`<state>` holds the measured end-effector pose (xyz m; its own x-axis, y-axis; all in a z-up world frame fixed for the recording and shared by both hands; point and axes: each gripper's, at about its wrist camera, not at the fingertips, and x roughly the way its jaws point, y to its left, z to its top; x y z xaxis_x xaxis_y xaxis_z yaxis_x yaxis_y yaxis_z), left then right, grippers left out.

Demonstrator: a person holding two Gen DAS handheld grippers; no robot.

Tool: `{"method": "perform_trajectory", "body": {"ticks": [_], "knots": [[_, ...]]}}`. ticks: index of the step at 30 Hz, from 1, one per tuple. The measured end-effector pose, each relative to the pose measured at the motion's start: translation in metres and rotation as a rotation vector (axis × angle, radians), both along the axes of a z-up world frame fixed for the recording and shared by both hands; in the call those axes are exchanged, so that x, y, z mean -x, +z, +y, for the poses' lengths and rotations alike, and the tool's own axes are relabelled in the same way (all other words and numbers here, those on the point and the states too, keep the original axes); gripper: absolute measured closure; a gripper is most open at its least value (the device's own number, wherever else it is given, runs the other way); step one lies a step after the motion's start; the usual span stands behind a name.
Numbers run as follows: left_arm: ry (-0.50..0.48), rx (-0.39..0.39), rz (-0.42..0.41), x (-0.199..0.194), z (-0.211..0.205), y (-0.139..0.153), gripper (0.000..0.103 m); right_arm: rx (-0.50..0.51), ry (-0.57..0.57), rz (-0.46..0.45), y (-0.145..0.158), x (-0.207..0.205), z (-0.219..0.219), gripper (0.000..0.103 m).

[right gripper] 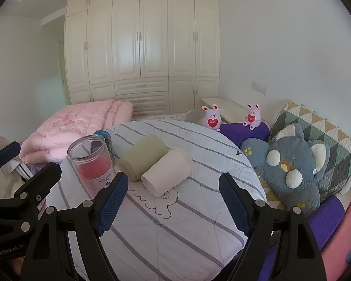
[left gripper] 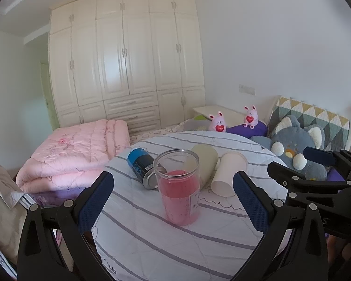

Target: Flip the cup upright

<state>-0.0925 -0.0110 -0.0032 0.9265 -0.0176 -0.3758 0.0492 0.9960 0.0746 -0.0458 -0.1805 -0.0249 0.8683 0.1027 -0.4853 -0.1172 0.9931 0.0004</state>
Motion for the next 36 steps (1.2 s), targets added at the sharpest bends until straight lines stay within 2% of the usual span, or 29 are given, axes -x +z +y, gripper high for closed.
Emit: {"method": "perform_trajectory", "body": {"ticks": [36], "knots": [[-0.006,-0.011,-0.021,-0.0018,-0.0010,-0.0025,0.000,0.004,-0.003,0.028,-0.0047,-0.0027,0.0012,0.022]]}}
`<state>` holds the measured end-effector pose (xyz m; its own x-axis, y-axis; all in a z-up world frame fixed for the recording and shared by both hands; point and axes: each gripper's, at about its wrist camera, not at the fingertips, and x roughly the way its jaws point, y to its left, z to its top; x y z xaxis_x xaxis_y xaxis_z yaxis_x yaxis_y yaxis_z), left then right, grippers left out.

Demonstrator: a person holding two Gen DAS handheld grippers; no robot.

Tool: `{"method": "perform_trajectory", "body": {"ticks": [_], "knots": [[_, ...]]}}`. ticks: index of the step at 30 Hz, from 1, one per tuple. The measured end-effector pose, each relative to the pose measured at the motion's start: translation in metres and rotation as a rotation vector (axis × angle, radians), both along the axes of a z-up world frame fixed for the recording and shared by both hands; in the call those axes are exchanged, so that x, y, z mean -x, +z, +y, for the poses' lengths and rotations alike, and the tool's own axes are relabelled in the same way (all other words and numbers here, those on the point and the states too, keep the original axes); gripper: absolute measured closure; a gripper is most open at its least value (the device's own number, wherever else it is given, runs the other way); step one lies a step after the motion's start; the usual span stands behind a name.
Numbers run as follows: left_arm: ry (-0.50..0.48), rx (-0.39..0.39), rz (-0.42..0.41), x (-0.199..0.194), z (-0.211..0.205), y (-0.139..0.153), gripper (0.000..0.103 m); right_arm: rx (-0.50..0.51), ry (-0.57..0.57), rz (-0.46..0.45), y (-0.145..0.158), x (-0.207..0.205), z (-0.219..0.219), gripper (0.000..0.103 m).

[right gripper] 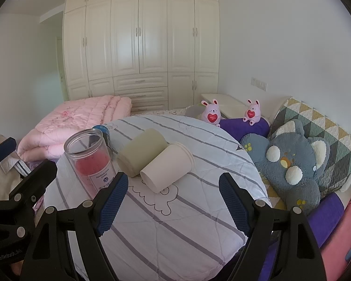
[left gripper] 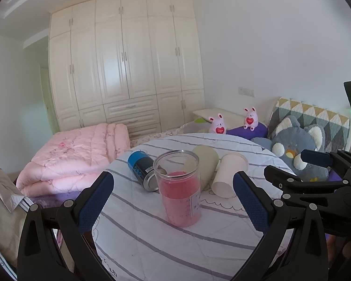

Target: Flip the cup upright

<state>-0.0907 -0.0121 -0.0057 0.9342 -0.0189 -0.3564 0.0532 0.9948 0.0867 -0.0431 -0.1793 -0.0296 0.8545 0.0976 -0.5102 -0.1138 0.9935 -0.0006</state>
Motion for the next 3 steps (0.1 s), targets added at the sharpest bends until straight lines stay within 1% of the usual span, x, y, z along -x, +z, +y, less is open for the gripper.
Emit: {"method": "perform_trajectory", "body": {"ticks": [3], "knots": [[-0.004,0.002,0.009,-0.0019,0.0026,-0.0016,0.000,0.003,0.002,0.003,-0.0008,-0.0009,0.0004,0.022]]}}
